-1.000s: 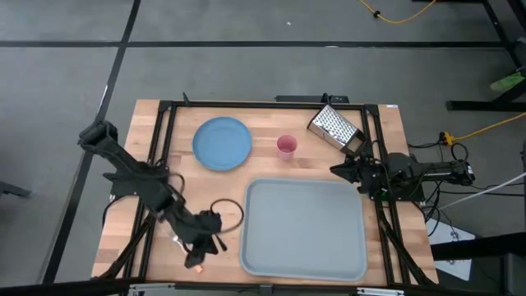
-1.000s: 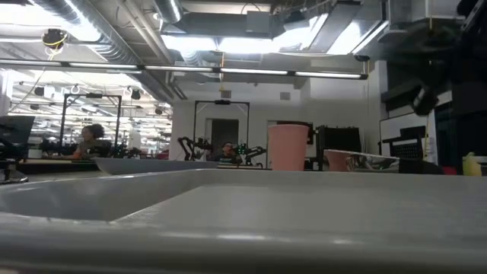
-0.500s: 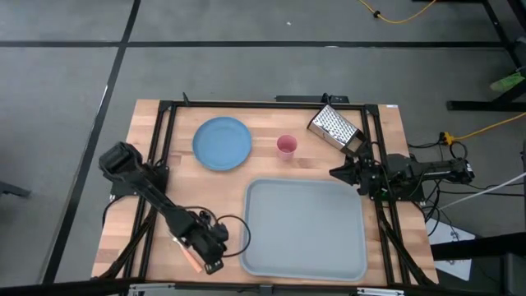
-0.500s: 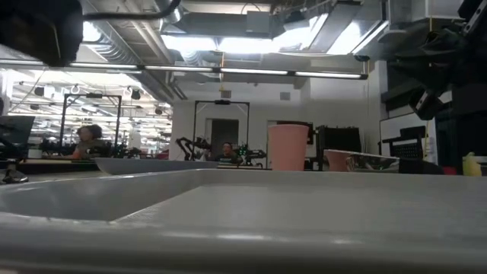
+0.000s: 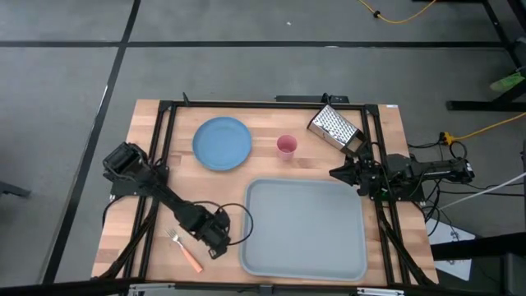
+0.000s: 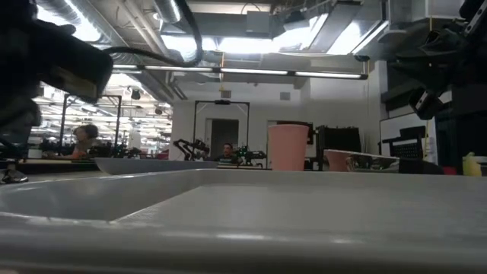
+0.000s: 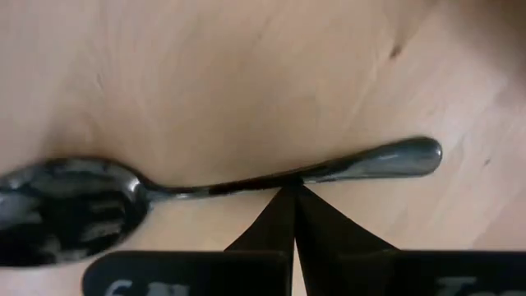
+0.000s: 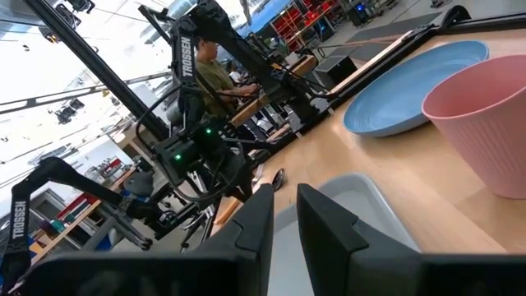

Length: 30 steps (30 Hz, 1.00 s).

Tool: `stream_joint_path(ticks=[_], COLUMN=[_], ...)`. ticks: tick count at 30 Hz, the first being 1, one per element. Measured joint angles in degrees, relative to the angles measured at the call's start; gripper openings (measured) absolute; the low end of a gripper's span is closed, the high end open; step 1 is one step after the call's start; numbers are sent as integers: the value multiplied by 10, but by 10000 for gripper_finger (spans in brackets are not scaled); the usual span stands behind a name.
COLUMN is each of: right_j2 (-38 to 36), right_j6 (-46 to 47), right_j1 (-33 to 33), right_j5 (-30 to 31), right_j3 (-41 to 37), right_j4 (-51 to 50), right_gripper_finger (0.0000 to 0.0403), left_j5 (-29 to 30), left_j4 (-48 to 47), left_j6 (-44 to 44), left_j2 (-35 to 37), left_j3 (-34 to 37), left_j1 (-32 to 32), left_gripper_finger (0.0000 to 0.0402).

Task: Pick and place plate/cup/fork/spoon on tray
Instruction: Adjust the black spoon

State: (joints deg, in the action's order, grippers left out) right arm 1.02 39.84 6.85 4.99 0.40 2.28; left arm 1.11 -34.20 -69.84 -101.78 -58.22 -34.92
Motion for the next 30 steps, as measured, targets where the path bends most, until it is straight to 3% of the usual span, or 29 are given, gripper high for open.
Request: stream_joint_path(ticks=[13,18,30], right_j2=[16,29,56], right_j6=[0,2,4], right_j1=[0,0,0], right_j5=[0,0,0], right_j3=[0,0,0], right_j4=[0,0,0], right_gripper_finger=[61,61,61], left_j5=[37,-8,-49], left_j4=[-24,-94,-186], left_j6=[160,164,119], left_j2=[0,1,0], left_j3=[0,-1,0], left_j1=[121,137,112], left_gripper_finger=[0,0,0])
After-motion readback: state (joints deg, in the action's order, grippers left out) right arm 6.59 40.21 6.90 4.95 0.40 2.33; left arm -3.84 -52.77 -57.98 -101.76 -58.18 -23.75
